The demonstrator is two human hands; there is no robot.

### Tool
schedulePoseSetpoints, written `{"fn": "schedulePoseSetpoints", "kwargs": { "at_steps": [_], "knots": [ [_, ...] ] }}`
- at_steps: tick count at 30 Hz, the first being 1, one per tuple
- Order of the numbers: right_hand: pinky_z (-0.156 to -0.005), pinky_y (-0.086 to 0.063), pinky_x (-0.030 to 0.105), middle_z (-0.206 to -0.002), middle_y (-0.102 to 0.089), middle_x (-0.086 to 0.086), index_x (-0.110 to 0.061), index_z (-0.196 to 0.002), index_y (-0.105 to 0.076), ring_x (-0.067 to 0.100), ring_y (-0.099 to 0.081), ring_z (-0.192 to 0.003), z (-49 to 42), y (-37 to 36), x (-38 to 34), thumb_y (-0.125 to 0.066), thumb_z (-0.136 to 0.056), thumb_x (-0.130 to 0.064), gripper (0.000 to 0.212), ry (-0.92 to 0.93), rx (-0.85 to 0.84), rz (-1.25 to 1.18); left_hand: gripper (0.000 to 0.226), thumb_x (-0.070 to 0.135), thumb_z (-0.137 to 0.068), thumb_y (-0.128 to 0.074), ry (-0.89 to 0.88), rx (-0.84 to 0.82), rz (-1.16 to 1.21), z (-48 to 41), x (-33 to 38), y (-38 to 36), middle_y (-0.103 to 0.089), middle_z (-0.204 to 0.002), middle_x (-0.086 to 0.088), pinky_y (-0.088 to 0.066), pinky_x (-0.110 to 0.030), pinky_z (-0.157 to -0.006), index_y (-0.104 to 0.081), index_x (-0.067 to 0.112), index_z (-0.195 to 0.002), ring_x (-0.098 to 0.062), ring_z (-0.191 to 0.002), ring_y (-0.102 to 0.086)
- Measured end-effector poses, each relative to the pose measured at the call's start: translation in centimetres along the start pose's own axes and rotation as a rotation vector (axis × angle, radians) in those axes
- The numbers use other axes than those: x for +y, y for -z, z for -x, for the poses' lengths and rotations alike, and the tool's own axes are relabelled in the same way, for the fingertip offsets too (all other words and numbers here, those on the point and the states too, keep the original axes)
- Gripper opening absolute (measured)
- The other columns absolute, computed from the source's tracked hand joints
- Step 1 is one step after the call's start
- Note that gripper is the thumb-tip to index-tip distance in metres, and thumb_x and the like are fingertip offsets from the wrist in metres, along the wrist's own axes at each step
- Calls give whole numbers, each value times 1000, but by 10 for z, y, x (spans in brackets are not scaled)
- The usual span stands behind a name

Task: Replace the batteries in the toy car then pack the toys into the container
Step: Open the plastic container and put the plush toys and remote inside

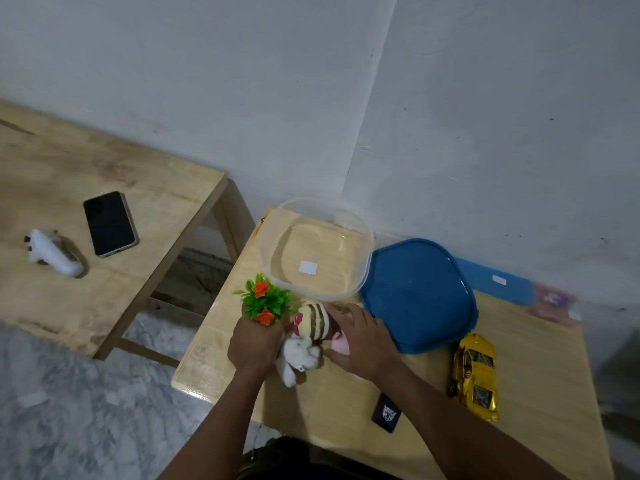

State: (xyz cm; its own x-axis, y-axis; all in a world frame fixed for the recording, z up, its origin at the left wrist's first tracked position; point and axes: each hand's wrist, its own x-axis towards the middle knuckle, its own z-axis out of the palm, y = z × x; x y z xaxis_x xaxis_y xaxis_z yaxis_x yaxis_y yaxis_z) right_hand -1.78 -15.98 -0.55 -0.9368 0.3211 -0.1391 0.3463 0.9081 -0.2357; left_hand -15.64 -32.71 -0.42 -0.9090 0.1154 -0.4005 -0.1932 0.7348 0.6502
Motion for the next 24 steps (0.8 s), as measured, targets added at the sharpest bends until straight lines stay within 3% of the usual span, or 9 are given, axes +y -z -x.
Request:
{"fn": "schedulePoseSetpoints", "kwargs": {
  "at_steps": [3, 7, 11, 15, 20, 24],
  "knots": [
    [-71, -48, 38, -120, -54, 2, -37, -147, -29, 22, -57, -102, -8, 0, -1, -53, -77, -66, 79, -11, -5, 5, 64, 58, -53, -60, -3, 0, 5, -2, -3, -2, -65, -77, -2, -55, -38, -70, -62, 17, -103, -29, -74, -64],
    [-60, -47, 36, -107, -59, 0, -33, -138, -41, 21, -60, -91, -11, -4, -5, -54, -78, -60, 67, -44, 15, 9, 59, 46, -67, -77, -52, 15, 12, -2, -3, -2, -66, -90, -2, -47, -34, -73, -53, 22, -116, -31, -87, -65],
    [-57, -51, 33, -111, -61, -1, -31, -135, -43, 20, -60, -94, -14, -6, -3, -59, -76, -59, 66, -35, 4, -33, 62, 52, -68, -76, -54, -8, -40, -8, -1, -1, -64, -89, 0, -46, -33, -72, -49, 25, -118, -30, -87, -66],
    [-53, -52, 30, -110, -64, -5, -31, -136, -46, 17, -61, -93, -14, -6, -2, -56, -77, -64, 68, -38, -6, -32, 54, 46, -71, -73, -16, -43, -108, -17, 2, 0, -62, -85, 0, -47, -32, -71, -53, 22, -116, -31, -86, -66],
    [-73, -54, 33, -122, -62, -9, -39, -141, -33, 19, -60, -107, -18, -3, -3, -57, -77, -59, 70, -69, -65, -118, 47, 33, -73, -71, -29, -31, -42, -13, 2, 2, -57, -81, 2, -43, -34, -72, -50, 23, -113, -31, -81, -60],
    [-79, -52, 31, -127, -61, -14, -42, -141, -34, 15, -59, -111, -14, -4, -1, -62, -73, -56, 76, -91, -46, -197, 55, 51, -70, -60, -95, -4, 19, -9, -6, 5, -66, -89, -2, -42, -32, -70, -52, 24, -117, -31, -85, -64]
  ]
}}
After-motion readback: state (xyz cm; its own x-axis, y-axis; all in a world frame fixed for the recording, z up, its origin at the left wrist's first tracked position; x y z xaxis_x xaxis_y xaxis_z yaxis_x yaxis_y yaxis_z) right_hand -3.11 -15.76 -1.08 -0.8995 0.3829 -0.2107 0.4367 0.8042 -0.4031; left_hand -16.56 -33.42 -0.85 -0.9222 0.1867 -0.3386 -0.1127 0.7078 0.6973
